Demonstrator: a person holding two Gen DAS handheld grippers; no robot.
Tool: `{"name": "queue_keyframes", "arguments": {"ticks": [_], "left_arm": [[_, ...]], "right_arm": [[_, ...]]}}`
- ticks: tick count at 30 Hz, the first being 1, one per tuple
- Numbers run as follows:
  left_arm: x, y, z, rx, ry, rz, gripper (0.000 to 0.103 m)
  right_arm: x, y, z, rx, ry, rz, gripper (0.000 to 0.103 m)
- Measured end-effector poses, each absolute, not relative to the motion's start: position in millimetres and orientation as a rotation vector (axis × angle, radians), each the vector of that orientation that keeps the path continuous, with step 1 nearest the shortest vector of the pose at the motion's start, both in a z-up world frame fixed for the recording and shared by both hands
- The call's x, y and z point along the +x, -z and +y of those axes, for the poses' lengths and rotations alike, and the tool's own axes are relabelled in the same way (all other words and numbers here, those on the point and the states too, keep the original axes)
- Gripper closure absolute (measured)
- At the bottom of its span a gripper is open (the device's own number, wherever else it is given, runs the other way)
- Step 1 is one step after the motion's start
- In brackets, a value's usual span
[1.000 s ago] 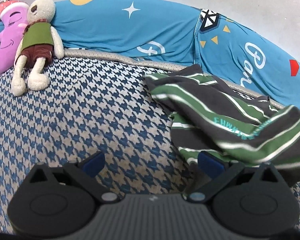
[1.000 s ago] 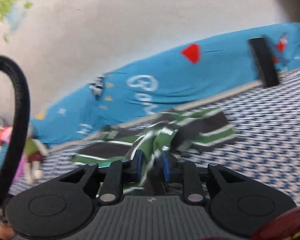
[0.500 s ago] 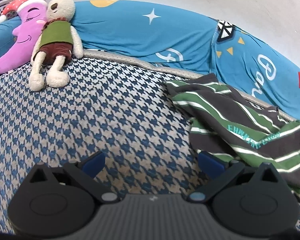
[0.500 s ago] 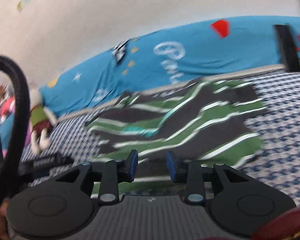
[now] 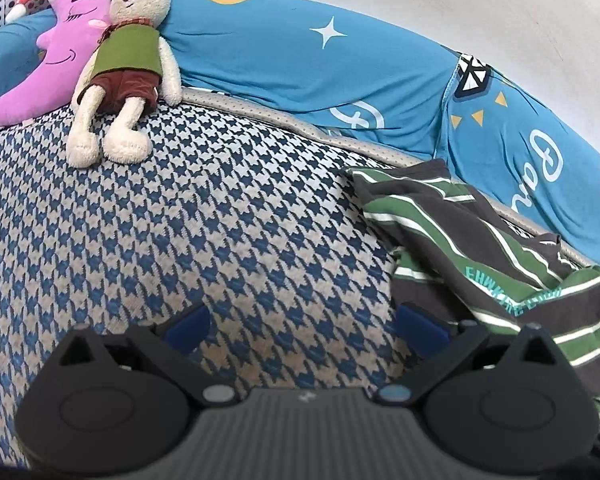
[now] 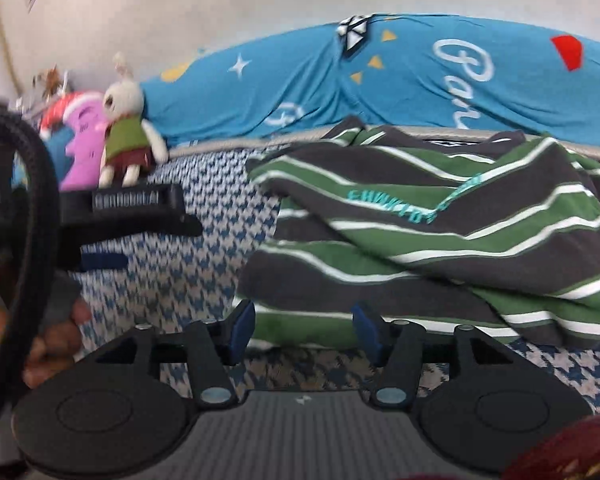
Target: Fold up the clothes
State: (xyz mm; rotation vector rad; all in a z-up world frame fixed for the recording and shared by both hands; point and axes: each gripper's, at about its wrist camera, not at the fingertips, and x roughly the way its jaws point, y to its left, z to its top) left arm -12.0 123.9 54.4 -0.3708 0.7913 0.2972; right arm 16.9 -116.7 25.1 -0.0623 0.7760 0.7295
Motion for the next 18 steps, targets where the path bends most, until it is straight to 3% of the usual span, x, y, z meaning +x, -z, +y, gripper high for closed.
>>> {"name": "queue_keyframes", "arguments": {"ticks": [7,13,15,18], "left_arm": [[-13,-53,131,-0.392,-0.297,0.802,0.0],[-12,-53,135,-0.397,-0.294,0.81,0.0],[-13,-54,136,-0.4,-0.296,0.81,0.0],[-14,-56,139,-0.402,-0.3,0.805,0.0]], "right_arm": [[6,-15,-90,-0.189,-0.75,0.708,0.028],[8,14,-65,-0.35,-0.697,0.704,0.027],[9,18,-63,-0.349,-0.686,0.698,0.03],[10,18,-62,-0.331,-0.69,0.682,0.061]]}}
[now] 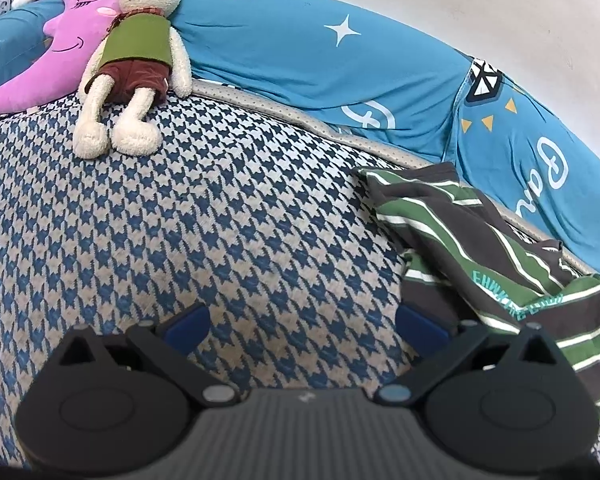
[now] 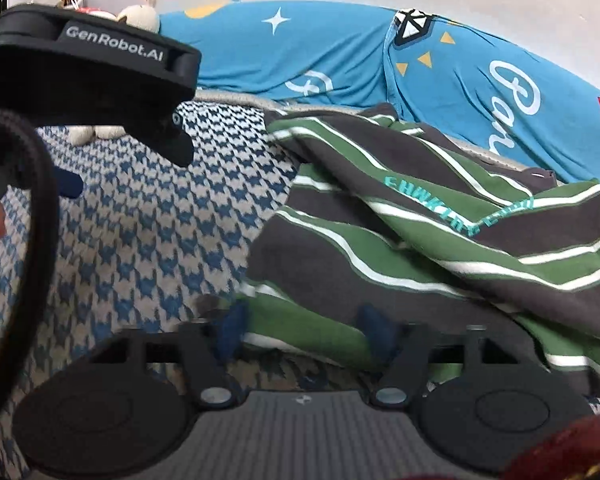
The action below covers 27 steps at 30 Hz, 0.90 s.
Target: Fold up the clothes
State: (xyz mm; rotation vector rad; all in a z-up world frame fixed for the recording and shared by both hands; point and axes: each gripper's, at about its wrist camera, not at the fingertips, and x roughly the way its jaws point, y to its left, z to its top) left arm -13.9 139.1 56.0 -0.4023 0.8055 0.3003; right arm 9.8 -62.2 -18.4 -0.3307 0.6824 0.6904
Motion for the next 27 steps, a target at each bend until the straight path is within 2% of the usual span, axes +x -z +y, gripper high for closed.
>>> {"name": "queue_keyframes", "arguments": {"ticks": [2,4,7,17,19,21,25,27], "left_arm": [[-15,-57,140,-0.399,-0.307,0.8,0.0],[-16,-60,140,-0.392,-0.311,0.791,0.0],[-19,-66,139,-0.368,-0.32,0.766,0.0],[-43,-106,159,-0.289,-0.45,0.595,0.0],[-48,-113,166,-0.276,-0.486,0.569,0.0],[-50,-117,171,-0.269,-0.514,0.557,0.0],[-48,-118,174,-0.294,-0.487,0.581,0.0],[-49,-118,169,-0.298,-0.468,0.59,0.0]], "right_arm": [[10,16,-62,-0.324,-0.693,0.679,0.085],[12,13,-64,-0.29,-0.698,0.689,0.092],[12,2,-68,-0.207,-0.739,0.691,0.095],[-36,-39,-52,-0.023,-1.105,0.676,0.095],[-44,-41,-48,-0.014,-1.159,0.68,0.09],[-50,-42,-45,-0.029,-1.188,0.679,0.089],[-52,-47,-49,-0.067,-1.174,0.678,0.077],[-47,-47,-56,-0.071,-1.13,0.689,0.075]]}}
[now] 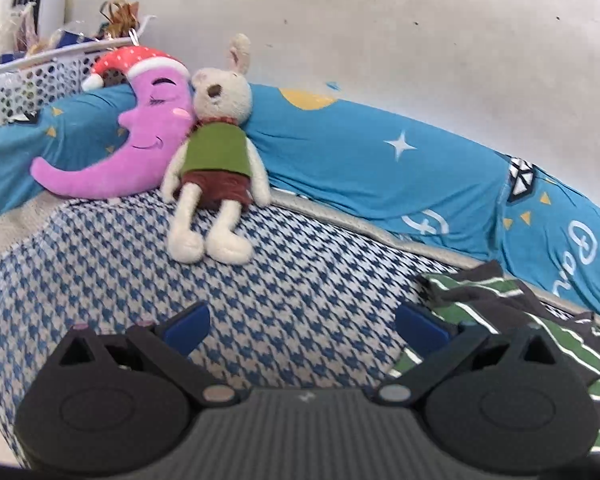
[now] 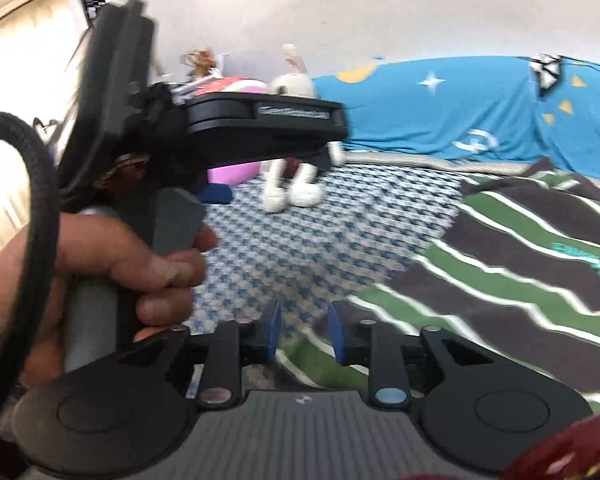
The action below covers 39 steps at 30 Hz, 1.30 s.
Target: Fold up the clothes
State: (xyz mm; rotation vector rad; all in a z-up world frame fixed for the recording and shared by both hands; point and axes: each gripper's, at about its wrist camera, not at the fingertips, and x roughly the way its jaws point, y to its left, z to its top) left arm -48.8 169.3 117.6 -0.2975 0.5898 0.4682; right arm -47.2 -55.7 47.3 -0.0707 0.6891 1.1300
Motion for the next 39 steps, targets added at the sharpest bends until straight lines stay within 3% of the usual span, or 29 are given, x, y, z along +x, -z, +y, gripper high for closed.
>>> {"name": "queue_keyframes", "arguments": {"ticks": [9,13,34,39], "left_arm": [[-40,-111,124,-0.26,-0.323,0.65,0.0],[-37,-100,104,-0.231,-0.272,0.703,0.0],[-85,-23,60,-0.11,-0.132,0.921,0.0],[-96,-18,53,-0.057,-0.127,0.929,0.0]], "right_arm": [[-11,-50,-109,-0.042,-0.852,0.726,0.074],[-1,-51,-125,-0.039,-0.753,0.745,0.066],[-1,-17,-198,-0.004,-0.362,0.926,0.053],[-14,-9,-184,-0.116,-0.368,0.892,0.038]]}}
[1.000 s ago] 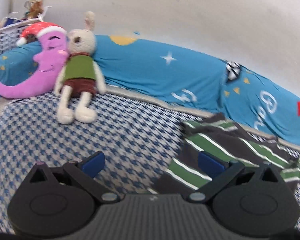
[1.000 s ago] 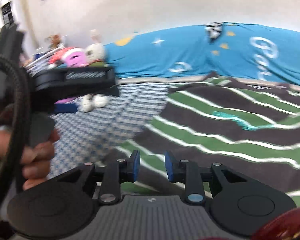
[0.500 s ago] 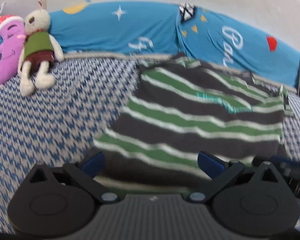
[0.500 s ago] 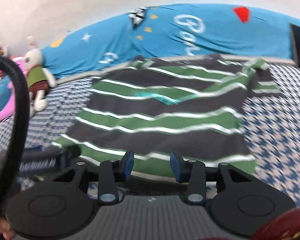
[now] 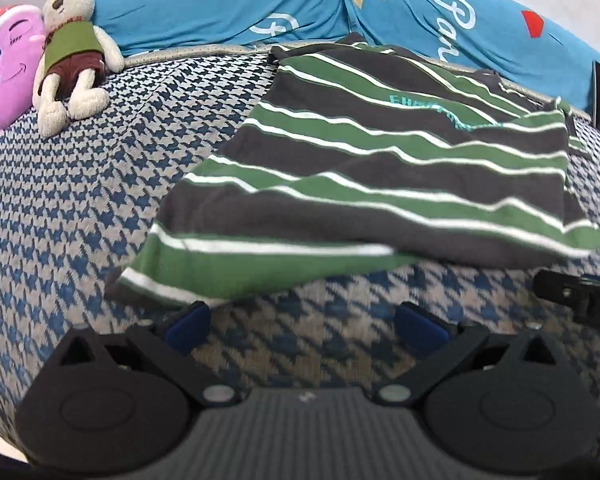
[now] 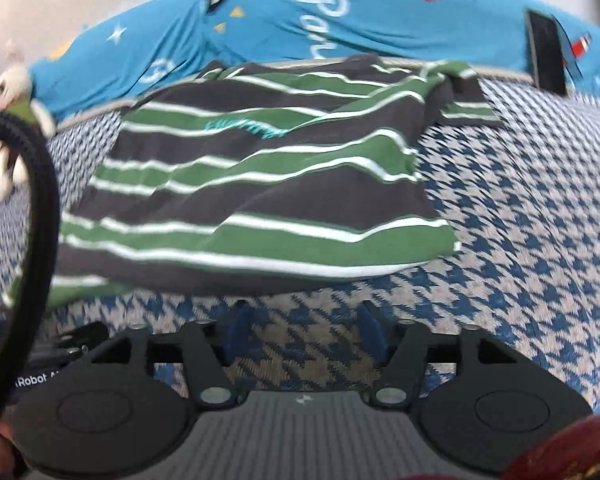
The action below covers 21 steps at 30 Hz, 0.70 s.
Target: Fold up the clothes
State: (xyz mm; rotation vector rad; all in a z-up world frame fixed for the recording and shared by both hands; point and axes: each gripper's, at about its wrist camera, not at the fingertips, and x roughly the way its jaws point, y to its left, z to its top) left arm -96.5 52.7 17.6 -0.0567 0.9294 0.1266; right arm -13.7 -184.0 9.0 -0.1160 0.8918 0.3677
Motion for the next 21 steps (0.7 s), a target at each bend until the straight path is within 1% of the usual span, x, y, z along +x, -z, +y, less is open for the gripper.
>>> {"name": "queue_keyframes", "arguments": {"ticks": [4,21], "left_arm": [[-103,-17,51,-0.053,-0.128,0.93,0.0],[-125,-14,45,-0.029,-0.132,0.914,0.0]], "right_arm": [[-23,-5,-175,-0.187,-0.351,0.857,0.037],[-45,-9,-190,-0.162,-0.377,0.882,0.035]]}}
